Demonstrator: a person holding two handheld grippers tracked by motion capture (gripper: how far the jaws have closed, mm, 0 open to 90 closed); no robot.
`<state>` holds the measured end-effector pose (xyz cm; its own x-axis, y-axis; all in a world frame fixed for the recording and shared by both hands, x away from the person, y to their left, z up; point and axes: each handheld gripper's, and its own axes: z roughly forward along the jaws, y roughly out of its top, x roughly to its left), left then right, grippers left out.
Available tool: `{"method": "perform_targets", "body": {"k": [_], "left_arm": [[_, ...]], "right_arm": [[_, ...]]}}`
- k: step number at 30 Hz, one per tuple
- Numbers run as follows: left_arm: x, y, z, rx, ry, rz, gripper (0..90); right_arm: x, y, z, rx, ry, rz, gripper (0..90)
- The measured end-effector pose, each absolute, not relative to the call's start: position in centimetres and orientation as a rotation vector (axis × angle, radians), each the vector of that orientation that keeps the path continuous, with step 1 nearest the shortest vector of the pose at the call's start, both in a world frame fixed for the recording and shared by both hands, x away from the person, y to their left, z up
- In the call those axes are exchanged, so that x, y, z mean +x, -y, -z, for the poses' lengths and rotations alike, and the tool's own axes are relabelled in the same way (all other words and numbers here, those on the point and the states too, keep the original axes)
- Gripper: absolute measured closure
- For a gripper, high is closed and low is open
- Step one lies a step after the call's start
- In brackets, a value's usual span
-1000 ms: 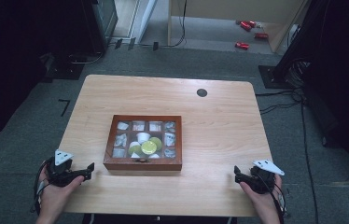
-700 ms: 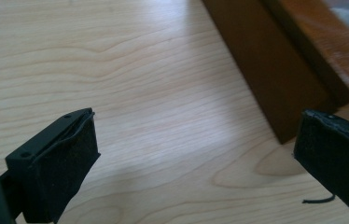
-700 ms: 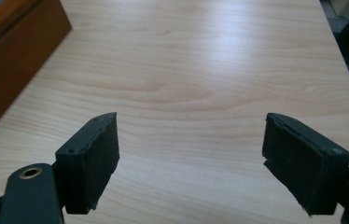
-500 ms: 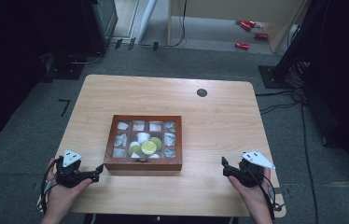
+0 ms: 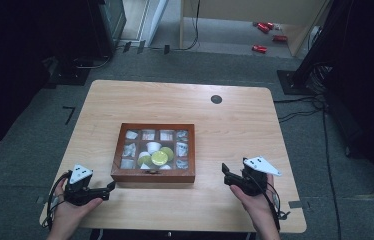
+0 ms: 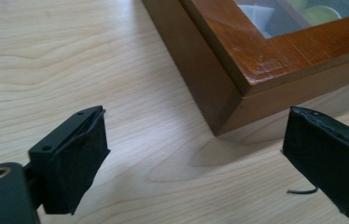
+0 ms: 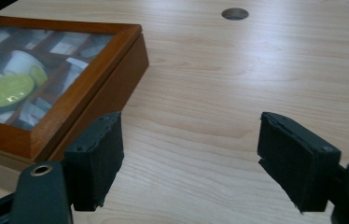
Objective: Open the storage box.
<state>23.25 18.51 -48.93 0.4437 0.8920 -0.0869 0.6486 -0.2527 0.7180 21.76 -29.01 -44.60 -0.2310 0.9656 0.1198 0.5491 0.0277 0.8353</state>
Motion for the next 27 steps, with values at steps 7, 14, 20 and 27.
{"method": "perform_targets", "body": {"k": [7, 14, 20, 27], "left_arm": [[23.6, -17.2, 49.5, 2.018, -1.254, -0.424, 21.0], [23.7, -16.7, 49.5, 2.027, -1.19, -0.37, 41.9], [23.7, -17.0, 49.2, 2.014, -1.163, -0.335, 51.9], [23.6, -17.4, 48.4, 1.975, -1.159, -0.361, 62.3]], "right_arm": [[22.2, 26.9, 44.4, 1.489, -1.864, -1.138, 29.3], [22.7, 24.7, 44.6, 1.464, -1.912, -1.18, 37.3], [23.0, 22.6, 45.3, 1.424, -1.977, -1.187, 41.0], [22.9, 21.4, 45.5, 1.394, -2.033, -1.203, 41.7]]}}
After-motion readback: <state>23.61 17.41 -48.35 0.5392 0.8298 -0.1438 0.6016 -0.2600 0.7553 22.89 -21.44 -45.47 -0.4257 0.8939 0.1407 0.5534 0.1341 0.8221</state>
